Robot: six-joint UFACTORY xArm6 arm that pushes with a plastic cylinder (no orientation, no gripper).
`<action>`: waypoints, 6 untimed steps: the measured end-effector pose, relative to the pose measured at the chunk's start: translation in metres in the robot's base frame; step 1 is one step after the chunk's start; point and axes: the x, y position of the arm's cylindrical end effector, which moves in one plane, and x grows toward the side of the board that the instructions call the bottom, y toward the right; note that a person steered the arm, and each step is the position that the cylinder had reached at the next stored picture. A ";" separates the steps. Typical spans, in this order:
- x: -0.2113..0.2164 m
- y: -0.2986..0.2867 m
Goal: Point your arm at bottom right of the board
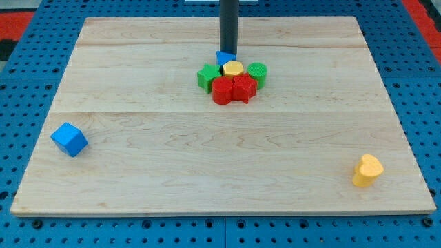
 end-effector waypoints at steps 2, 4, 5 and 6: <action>0.023 0.001; -0.033 0.071; -0.029 0.177; 0.021 0.243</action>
